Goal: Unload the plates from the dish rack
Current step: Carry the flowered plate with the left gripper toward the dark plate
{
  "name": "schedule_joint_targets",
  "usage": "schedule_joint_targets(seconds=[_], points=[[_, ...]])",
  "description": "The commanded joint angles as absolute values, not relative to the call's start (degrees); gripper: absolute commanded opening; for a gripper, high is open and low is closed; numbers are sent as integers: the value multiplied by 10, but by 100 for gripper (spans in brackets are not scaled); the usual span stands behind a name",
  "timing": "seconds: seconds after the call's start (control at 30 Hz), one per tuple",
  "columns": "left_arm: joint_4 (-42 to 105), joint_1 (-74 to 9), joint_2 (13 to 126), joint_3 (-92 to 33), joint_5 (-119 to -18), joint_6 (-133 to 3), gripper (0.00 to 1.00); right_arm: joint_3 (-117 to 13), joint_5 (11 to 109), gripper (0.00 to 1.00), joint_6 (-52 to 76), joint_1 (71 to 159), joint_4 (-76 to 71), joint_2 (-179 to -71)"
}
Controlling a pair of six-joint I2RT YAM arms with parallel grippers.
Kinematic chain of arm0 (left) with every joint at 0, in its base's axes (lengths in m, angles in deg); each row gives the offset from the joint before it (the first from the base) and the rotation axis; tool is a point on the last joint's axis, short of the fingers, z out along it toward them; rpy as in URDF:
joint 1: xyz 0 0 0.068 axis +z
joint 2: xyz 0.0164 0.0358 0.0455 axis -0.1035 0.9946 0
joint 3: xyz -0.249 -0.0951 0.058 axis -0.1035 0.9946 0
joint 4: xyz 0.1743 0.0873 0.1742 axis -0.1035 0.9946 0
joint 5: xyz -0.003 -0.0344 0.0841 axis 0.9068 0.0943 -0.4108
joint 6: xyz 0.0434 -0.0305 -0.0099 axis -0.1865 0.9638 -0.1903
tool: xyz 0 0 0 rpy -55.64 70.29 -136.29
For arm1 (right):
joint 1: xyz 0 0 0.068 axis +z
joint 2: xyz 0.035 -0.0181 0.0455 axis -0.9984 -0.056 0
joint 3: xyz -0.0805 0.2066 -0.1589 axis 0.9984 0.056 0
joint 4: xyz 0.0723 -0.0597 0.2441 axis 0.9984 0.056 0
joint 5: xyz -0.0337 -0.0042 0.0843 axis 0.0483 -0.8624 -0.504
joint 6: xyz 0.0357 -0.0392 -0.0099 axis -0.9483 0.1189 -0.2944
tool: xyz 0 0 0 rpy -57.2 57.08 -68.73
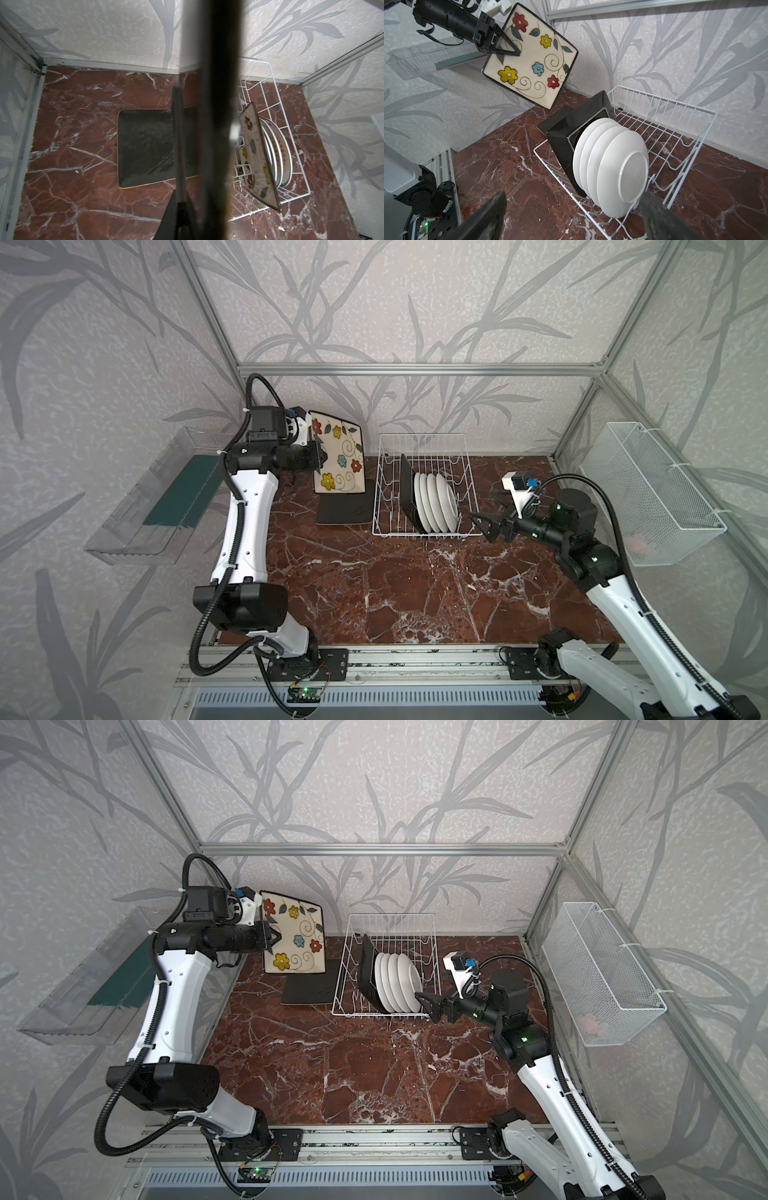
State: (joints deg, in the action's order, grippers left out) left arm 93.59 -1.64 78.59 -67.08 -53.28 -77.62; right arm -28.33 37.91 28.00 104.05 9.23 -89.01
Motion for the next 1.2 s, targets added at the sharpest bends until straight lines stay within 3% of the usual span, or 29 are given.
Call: schedule_joint_targets(seconds=[0.0,0.53,1.17], points=[[904,-10,777,-716,-522,-819,0,-290,370,99,277,1046,94,-893],[893,20,840,-669,-495,-856,0,-293,381,99,263,1123,34,-913],[924,55,958,-675,-366,-915,0,-300,391,99,256,1151,23,-952]])
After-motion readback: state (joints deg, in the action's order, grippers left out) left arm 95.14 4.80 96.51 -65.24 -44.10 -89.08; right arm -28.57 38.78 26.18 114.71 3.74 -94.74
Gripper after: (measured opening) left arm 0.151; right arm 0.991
